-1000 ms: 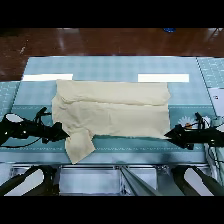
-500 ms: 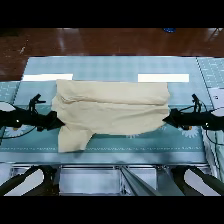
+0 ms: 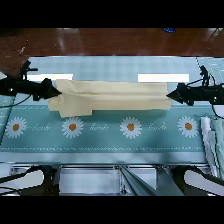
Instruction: Fold the shirts.
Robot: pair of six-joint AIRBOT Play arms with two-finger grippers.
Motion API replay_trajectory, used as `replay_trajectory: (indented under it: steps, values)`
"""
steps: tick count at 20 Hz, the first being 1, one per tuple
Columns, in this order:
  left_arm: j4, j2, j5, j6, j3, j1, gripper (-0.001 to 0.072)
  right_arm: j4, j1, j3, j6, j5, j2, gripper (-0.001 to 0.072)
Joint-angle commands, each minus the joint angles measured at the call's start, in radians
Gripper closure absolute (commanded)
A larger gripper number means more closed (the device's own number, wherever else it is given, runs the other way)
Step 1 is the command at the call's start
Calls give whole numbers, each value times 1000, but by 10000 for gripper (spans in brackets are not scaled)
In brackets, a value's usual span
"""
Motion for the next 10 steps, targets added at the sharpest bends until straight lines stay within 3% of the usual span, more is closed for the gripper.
replay_trajectory:
  steps: [1,6,10]
  values:
    - [-7,-196,3,-50,228,-55,680,35,1,136,-17,6,-146,693]
    - [-8,-428,-61,-111,484,-76,680,36,2,253,-20,-2,-283,694]
    - [-8,-518,-47,-110,568,-79,680,80,2,280,-46,-41,-350,693]
